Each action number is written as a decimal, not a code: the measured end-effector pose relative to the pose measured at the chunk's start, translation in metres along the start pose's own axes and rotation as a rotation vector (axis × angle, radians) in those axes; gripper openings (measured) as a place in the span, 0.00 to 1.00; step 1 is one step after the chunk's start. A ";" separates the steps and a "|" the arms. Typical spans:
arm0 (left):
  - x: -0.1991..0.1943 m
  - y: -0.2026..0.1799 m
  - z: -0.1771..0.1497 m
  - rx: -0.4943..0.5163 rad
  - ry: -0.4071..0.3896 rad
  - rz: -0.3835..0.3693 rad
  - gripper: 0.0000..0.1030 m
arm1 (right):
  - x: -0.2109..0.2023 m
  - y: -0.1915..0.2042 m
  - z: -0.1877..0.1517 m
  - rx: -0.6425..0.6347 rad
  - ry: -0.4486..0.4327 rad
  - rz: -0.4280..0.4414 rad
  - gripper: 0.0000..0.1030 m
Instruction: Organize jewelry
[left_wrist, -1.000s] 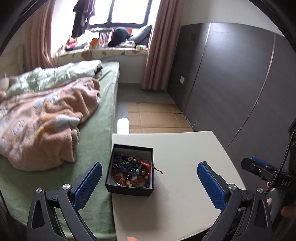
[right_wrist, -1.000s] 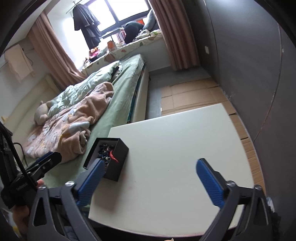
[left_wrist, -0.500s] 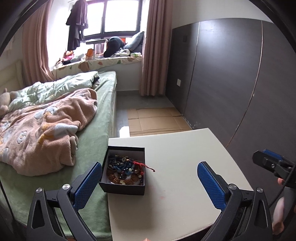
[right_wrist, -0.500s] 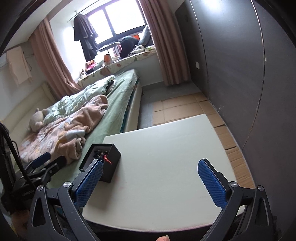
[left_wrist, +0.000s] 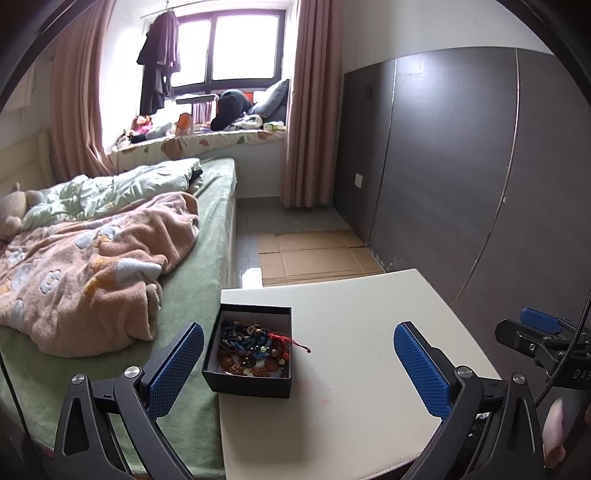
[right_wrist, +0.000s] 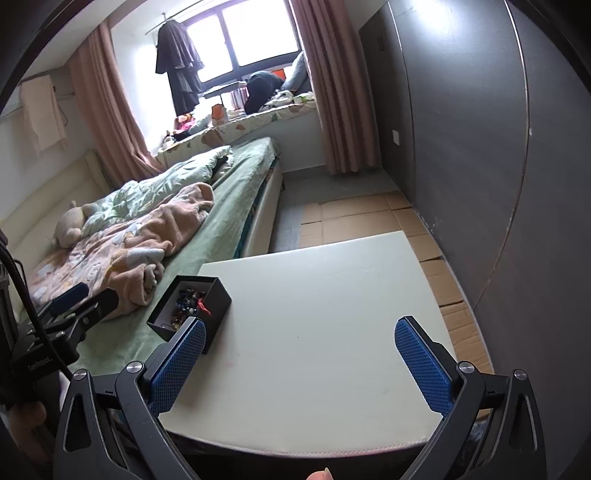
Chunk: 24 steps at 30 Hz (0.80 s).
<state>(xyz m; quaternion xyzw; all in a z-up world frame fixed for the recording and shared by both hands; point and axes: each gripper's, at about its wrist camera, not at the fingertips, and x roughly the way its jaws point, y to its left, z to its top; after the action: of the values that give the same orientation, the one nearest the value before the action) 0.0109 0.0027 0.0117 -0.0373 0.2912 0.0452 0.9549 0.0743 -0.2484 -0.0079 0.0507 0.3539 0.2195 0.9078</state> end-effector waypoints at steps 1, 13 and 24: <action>0.000 0.000 0.000 0.001 0.001 0.001 1.00 | 0.000 0.000 0.000 0.002 0.000 0.001 1.00; -0.002 -0.001 0.000 0.015 0.004 -0.002 1.00 | 0.002 0.003 -0.002 0.013 0.007 0.011 1.00; -0.002 -0.002 0.001 0.025 0.002 0.014 1.00 | 0.003 -0.003 -0.001 0.043 0.022 0.038 1.00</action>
<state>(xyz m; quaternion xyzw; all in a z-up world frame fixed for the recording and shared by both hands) 0.0101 0.0008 0.0131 -0.0236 0.2930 0.0483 0.9546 0.0763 -0.2496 -0.0115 0.0747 0.3677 0.2297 0.8980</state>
